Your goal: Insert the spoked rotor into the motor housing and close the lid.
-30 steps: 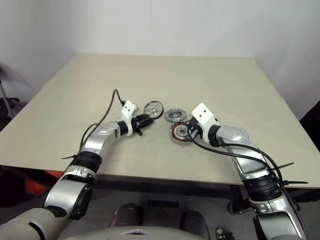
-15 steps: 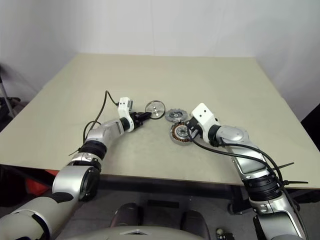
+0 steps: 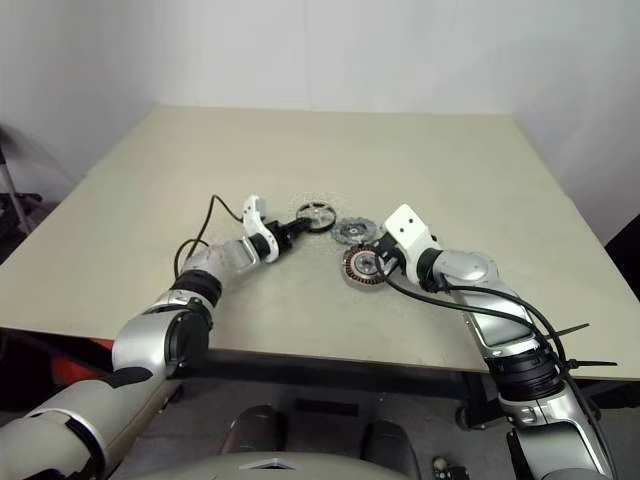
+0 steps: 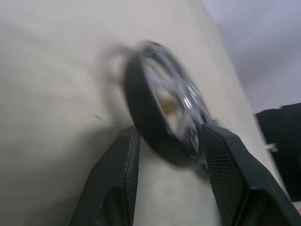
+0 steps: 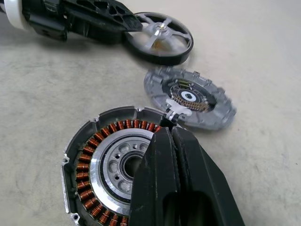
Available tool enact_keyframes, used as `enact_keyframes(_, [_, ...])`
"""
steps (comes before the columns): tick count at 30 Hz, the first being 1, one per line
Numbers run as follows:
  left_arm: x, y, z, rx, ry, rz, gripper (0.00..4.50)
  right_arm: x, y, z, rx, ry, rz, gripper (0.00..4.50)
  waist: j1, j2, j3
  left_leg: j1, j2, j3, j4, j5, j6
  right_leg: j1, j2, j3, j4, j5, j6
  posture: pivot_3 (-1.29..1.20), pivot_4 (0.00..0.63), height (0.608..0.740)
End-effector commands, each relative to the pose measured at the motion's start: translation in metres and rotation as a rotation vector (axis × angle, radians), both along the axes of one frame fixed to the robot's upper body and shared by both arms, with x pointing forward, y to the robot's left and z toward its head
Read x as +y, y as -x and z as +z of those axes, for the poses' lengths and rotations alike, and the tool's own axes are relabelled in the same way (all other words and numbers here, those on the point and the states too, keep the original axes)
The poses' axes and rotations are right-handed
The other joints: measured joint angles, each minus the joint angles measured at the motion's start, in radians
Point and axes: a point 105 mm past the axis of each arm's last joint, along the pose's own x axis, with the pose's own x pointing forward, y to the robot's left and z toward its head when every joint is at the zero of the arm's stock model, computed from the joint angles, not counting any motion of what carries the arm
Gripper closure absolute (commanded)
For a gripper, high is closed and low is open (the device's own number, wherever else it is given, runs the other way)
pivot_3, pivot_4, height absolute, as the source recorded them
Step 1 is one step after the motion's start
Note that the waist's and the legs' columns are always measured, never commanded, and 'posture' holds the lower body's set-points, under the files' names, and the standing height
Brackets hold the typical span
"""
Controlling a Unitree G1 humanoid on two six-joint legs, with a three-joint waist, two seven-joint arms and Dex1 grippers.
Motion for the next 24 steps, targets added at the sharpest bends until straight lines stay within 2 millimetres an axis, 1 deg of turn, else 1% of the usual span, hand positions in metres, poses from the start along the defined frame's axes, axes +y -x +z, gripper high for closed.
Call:
enact_keyframes(1, [-0.0026, -0.0037, 0.0110, -0.018, 0.038, -0.004, 2.35, 0.0022, -0.0040, 0.0162, -0.062, 0.000, 0.004, 4.50, -0.002, 0.000, 0.000, 0.000, 0.000, 0.000, 0.000, 0.000, 0.000, 0.000, 0.000, 0.000, 0.000, 0.000, 0.000, 0.00, 0.000, 0.740])
enact_keyframes(6, [-0.0007, -0.0062, 0.0125, 0.001, 0.088, 0.036, 2.35, 0.0024, -0.0045, 0.0166, -0.066, -0.001, 0.002, 4.50, -0.002, 0.000, 0.000, 0.000, 0.000, 0.000, 0.000, 0.000, 0.000, 0.000, 0.000, 0.000, 0.000, 0.000, 0.000, 0.00, 0.000, 0.740])
enact_keyframes(9, [-0.0009, -0.0069, 0.0110, 0.014, 0.089, 0.051, 2.35, 0.0026, -0.0044, 0.0169, -0.067, -0.002, 0.003, 4.50, -0.001, 0.000, 0.000, 0.000, 0.000, 0.000, 0.000, 0.000, 0.000, 0.000, 0.000, 0.000, 0.000, 0.000, 0.000, 0.00, 0.000, 0.740])
enact_keyframes(12, [0.0004, -0.0073, 0.0072, 0.033, 0.085, 0.075, 2.89, 0.0028, -0.0044, 0.0174, -0.069, -0.004, 0.002, 4.50, -0.001, 0.000, 0.000, 0.000, 0.000, 0.000, 0.000, 0.000, 0.000, 0.000, 0.000, 0.000, 0.000, 0.000, 0.000, 0.00, 0.000, 0.740])
enact_keyframes(14, [0.0016, -0.0073, 0.0050, 0.046, 0.088, 0.088, 3.52, 0.0024, -0.0042, 0.0184, -0.072, -0.007, 0.000, 4.50, -0.001, 0.000, 0.000, 0.000, 0.000, 0.000, 0.000, 0.000, 0.000, 0.000, 0.000, 0.000, 0.000, 0.000, 0.000, 0.00, 0.000, 0.740])
enact_keyframes(16, [0.0010, -0.0069, 0.0045, 0.050, 0.090, 0.087, 3.90, 0.0012, -0.0041, 0.0188, -0.073, -0.008, -0.003, 4.50, -0.003, 0.000, 0.000, 0.001, 0.000, 0.000, 0.000, 0.000, 0.000, 0.001, 0.000, 0.000, 0.000, 0.000, 0.000, 0.00, 0.000, 0.740])
enact_keyframes(19, [-0.0001, -0.0066, 0.0045, 0.049, 0.086, 0.081, 3.90, 0.0008, -0.0037, 0.0183, -0.072, -0.007, -0.004, 4.50, -0.005, 0.000, 0.000, 0.004, 0.001, 0.000, 0.000, -0.001, 0.001, 0.003, 0.000, 0.000, 0.000, 0.000, 0.001, 0.00, 0.000, 0.740])
enact_keyframes(21, [0.0000, -0.0068, 0.0055, 0.045, 0.092, 0.081, 3.90, 0.0010, -0.0040, 0.0175, -0.070, -0.006, -0.006, 4.50, -0.005, 0.000, 0.000, 0.004, 0.001, 0.000, 0.000, 0.000, 0.001, 0.003, 0.000, 0.000, 0.000, -0.002, 0.004, 0.00, 0.000, 0.740])
enact_keyframes(23, [0.0025, -0.0079, 0.0067, 0.039, 0.101, 0.092, 4.06, 0.0010, -0.0047, 0.0171, -0.069, -0.005, -0.008, 4.50, -0.005, 0.000, 0.000, 0.004, 0.001, -0.001, 0.000, 0.000, 0.001, 0.003, 0.000, 0.000, 0.000, -0.003, 0.004, 0.00, 0.000, 0.740])
enact_keyframes(24, [0.0046, -0.0087, 0.0075, 0.036, 0.105, 0.101, 4.06, 0.0010, -0.0050, 0.0171, -0.069, -0.004, -0.009, 4.50, -0.005, 0.000, 0.000, 0.004, 0.001, -0.001, 0.000, 0.000, 0.001, 0.003, 0.000, 0.000, 0.000, -0.002, 0.003, 0.00, 0.000, 0.740])
